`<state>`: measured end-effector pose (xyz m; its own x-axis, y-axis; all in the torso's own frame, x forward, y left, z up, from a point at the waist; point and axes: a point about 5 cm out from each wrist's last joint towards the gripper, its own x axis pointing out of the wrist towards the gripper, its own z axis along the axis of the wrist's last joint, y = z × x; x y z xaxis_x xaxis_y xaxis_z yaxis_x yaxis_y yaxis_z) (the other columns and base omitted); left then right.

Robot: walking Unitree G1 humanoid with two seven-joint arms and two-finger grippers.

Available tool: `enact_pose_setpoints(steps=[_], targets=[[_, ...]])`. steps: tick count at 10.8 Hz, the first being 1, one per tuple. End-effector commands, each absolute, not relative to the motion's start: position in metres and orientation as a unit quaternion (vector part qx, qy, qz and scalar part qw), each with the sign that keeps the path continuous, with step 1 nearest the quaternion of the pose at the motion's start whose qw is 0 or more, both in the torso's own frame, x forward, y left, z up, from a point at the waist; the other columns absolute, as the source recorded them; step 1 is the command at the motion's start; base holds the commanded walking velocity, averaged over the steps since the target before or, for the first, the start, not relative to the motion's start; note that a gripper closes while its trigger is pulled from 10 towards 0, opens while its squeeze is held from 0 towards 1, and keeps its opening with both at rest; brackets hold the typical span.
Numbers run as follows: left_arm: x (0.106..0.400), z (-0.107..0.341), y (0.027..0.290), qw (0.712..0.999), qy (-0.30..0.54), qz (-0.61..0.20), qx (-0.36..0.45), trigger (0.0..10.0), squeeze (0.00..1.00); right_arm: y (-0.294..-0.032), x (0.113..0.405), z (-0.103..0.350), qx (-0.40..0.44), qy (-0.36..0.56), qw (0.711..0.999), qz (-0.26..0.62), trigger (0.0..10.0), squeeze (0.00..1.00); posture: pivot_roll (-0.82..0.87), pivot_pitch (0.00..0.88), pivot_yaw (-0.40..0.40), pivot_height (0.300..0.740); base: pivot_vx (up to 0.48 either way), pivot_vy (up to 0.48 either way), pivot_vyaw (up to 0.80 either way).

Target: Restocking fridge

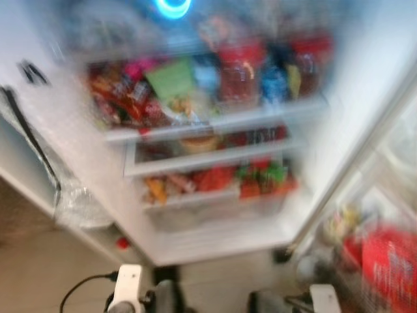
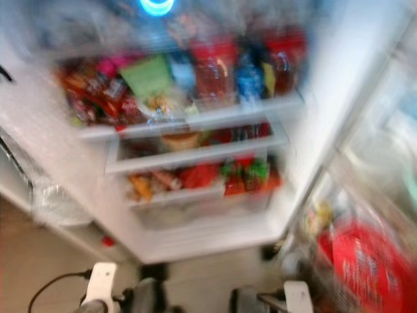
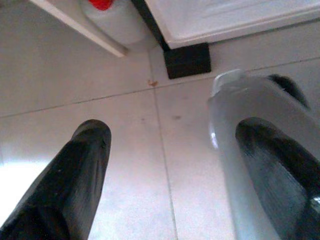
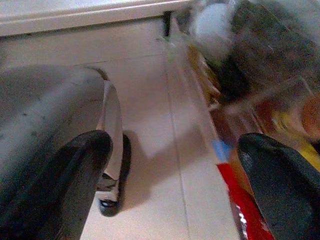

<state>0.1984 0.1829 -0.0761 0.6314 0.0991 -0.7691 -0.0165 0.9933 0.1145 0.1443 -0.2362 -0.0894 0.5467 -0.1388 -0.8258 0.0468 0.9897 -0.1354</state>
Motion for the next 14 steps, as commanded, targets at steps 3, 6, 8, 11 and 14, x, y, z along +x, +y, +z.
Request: enact_pose_setpoints(steps=[3, 6, 8, 11, 14], targets=[[0.187, -0.082, 0.191, 0.885, 0.458, 0.045, 0.069, 10.0, 0.0, -0.226, 0.137, -0.094, -0.035, 0.485, 0.873, -0.042, 10.0, 0.0, -0.13, 0.092, 0.089, 0.645, -0.224, 0.0, 0.0], [0.187, -0.082, 0.193, 0.885, 0.458, 0.054, 0.055, 10.0, 0.0, -0.224, 0.138, -0.095, -0.031, 0.484, 0.873, -0.042, 10.0, 0.0, -0.12, 0.098, 0.095, 0.645, 0.0, 0.294, 0.0], [0.187, -0.081, 0.195, 0.885, 0.458, 0.052, 0.058, 10.0, 0.0, -0.221, 0.138, -0.095, -0.028, 0.484, 0.874, -0.043, 10.0, 0.0, -0.11, 0.101, 0.102, 0.645, 0.0, 0.48, 0.0], [0.188, -0.08, 0.201, 0.885, 0.457, 0.053, 0.064, 10.0, 0.0, -0.215, 0.139, -0.096, -0.022, 0.484, 0.874, -0.041, 10.0, 0.0, -0.1, 0.108, 0.115, 0.645, 0.0, 0.48, 0.0], [0.189, -0.079, 0.207, 0.885, 0.457, 0.051, 0.073, 10.0, 0.0, -0.208, 0.138, -0.098, -0.016, 0.487, 0.873, -0.041, 10.0, 0.0, -0.1, 0.102, 0.139, 0.645, 0.0, 0.48, 0.0]])
